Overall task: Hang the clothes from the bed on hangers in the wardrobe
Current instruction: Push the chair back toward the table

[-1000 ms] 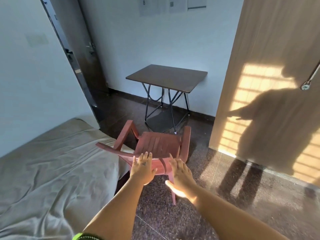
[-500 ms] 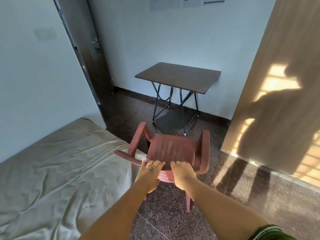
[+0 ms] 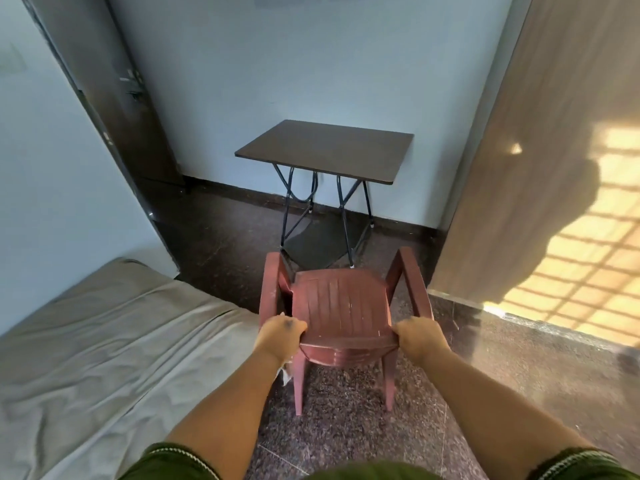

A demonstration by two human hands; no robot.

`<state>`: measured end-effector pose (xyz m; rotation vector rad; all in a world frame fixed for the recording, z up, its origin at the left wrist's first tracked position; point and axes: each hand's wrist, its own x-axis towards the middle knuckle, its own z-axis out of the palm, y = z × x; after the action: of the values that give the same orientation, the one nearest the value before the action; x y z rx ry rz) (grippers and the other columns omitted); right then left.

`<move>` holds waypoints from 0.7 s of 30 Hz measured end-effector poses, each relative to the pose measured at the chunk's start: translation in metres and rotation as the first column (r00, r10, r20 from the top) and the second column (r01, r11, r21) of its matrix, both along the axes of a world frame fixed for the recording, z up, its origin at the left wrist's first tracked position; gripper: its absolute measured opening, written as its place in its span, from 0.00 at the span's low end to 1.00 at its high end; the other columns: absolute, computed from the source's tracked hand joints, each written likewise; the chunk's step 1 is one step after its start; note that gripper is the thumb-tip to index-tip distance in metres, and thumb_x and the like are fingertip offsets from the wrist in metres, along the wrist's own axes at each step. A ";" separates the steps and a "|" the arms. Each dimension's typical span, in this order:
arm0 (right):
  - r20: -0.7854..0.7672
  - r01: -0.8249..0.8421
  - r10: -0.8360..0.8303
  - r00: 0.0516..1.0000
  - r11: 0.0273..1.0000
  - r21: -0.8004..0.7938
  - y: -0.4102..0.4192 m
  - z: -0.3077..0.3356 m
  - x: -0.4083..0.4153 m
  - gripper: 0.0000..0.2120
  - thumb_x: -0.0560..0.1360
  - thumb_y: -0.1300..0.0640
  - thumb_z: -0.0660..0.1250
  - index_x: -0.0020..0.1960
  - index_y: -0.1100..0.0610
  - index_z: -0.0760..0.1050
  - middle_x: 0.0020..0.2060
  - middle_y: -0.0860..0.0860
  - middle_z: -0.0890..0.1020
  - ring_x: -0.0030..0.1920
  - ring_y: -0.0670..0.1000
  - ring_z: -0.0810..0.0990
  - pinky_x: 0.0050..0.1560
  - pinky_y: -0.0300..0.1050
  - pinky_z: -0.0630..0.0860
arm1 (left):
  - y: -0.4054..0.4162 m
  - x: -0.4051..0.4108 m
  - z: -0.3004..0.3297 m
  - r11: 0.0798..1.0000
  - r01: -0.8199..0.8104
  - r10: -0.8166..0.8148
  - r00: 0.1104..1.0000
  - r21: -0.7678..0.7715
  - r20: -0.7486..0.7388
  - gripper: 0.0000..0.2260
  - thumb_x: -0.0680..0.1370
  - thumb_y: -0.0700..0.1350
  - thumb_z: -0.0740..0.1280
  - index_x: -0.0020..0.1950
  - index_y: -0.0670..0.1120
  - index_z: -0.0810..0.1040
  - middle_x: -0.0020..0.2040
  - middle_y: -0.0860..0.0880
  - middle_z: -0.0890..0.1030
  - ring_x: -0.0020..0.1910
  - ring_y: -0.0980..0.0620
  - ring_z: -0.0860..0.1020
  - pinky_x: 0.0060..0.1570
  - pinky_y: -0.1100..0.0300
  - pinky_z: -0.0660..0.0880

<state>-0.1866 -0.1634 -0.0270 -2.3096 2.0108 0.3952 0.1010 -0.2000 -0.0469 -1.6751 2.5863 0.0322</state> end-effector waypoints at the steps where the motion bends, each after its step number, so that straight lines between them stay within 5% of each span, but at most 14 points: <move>1: -0.004 0.019 -0.019 1.000 1.000 -0.019 -0.009 0.004 -0.004 0.12 0.76 0.60 0.58 0.51 0.52 0.80 0.48 0.50 0.83 0.52 0.55 0.82 0.49 0.48 0.77 | -0.010 -0.004 0.004 1.000 0.021 -0.021 1.000 -0.008 0.012 0.10 0.78 0.39 0.59 0.49 0.48 0.79 0.46 0.49 0.82 0.46 0.47 0.81 0.46 0.56 0.75; 11: 0.087 0.014 -0.001 0.996 0.988 -0.153 -0.163 0.051 0.004 0.12 0.76 0.61 0.59 0.51 0.52 0.80 0.48 0.53 0.83 0.50 0.58 0.81 0.48 0.48 0.76 | -0.162 -0.005 0.054 0.974 -0.076 0.055 0.993 -0.212 -0.105 0.02 0.75 0.43 0.66 0.44 0.49 0.78 0.41 0.50 0.81 0.41 0.47 0.80 0.43 0.57 0.72; 14: 0.092 0.011 0.006 0.996 0.983 -0.182 -0.214 0.061 0.002 0.11 0.75 0.61 0.60 0.50 0.51 0.80 0.47 0.52 0.83 0.48 0.56 0.82 0.48 0.48 0.77 | -0.205 -0.007 0.061 0.988 -0.093 0.082 0.992 -0.122 -0.097 0.10 0.72 0.54 0.72 0.45 0.51 0.75 0.42 0.54 0.79 0.43 0.52 0.78 0.46 0.57 0.73; 21: 0.123 0.038 -0.016 0.992 0.984 -0.175 -0.305 0.094 -0.025 0.08 0.74 0.57 0.66 0.51 0.49 0.79 0.49 0.50 0.82 0.51 0.55 0.81 0.46 0.46 0.75 | -0.292 -0.033 0.100 0.985 -0.104 0.090 0.990 -0.136 -0.111 0.12 0.72 0.54 0.72 0.51 0.52 0.76 0.47 0.53 0.80 0.49 0.50 0.80 0.51 0.57 0.75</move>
<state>-0.2119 -0.4689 0.0672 -2.3372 2.0931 0.0734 0.0684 -0.4923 0.0536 -1.8960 2.6354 -0.0620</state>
